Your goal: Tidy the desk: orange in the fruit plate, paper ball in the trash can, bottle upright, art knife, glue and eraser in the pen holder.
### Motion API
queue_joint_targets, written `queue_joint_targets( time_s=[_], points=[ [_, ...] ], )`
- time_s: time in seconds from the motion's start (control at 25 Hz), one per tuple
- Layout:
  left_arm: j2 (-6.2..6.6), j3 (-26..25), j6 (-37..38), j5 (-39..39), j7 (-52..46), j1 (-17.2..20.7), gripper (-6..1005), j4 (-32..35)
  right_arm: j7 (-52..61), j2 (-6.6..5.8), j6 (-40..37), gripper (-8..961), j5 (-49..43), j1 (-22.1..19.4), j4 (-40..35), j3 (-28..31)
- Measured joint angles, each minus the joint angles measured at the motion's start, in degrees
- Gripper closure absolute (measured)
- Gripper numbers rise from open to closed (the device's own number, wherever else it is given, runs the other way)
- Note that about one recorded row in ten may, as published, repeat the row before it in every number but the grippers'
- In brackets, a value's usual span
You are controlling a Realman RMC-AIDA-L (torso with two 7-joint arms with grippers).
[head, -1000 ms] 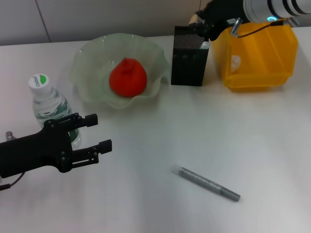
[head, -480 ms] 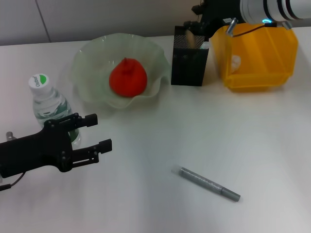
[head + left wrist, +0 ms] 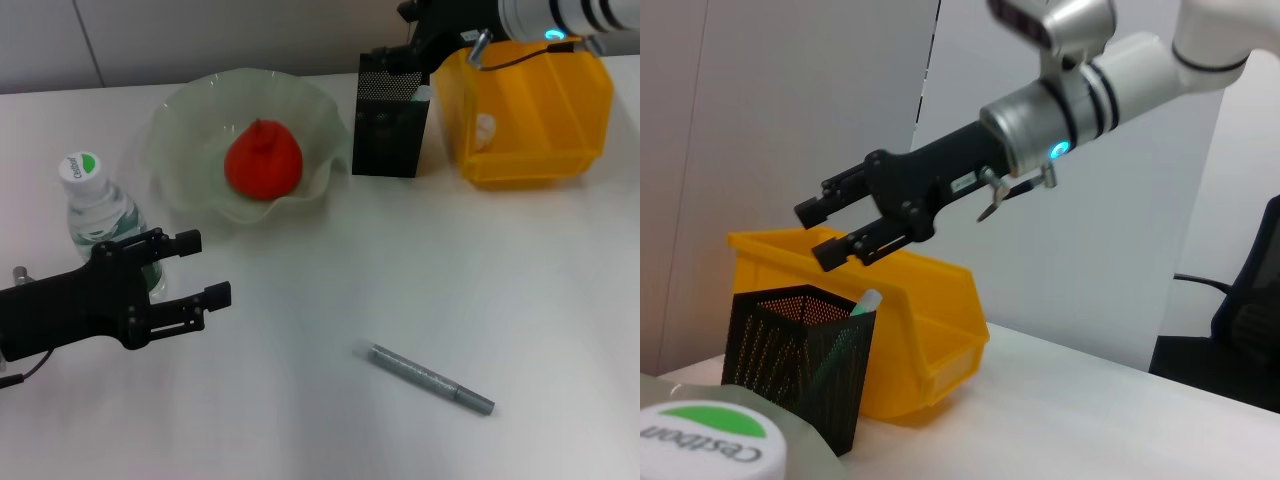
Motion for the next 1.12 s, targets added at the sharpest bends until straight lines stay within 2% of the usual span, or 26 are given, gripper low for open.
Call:
queue_joint_targets(
  time_s=[0.04,0.12,0.16,0.36,0.56,0.72,0.84,1.12],
  points=[
    [0.00,0.0,0.0,0.0,0.0,0.0,199,0.0,0.0,0.00,0.0,341,0.0,0.0,0.0,0.0],
    [0.00,-0.1,0.0,0.0,0.0,-0.1,199,0.0,8.8,0.06,-8.5,323,-2.7,-0.2,-5.8,-0.2],
    [0.00,-0.1,0.0,0.0,0.0,-0.1,199,0.0,8.8,0.06,-8.5,323,-2.7,-0.2,-5.8,-0.2],
    [-0.04,-0.2,0.0,0.0,0.0,-0.3,199,0.0,20.3,0.39,-23.6,322,-5.4,0.6,-13.7,-0.5],
    [-0.18,-0.2,0.2,-0.5,0.5,-0.4,199,0.0,26.1,0.89,-31.9,322,-4.3,0.2,-17.0,-0.6],
    [-0.23,-0.2,0.3,-0.6,0.5,-0.4,199,0.0,28.9,1.20,-35.8,322,-4.0,0.6,-15.8,-1.4],
    [-0.26,-0.2,0.4,-0.6,0.4,-0.4,199,0.0,31.4,1.24,-38.9,323,-4.0,2.4,-12.4,-3.5],
    [-0.27,0.2,0.4,-0.6,0.6,-0.4,199,0.0,33.8,1.56,-41.5,323,-3.9,9.0,1.8,-8.0]
  ],
)
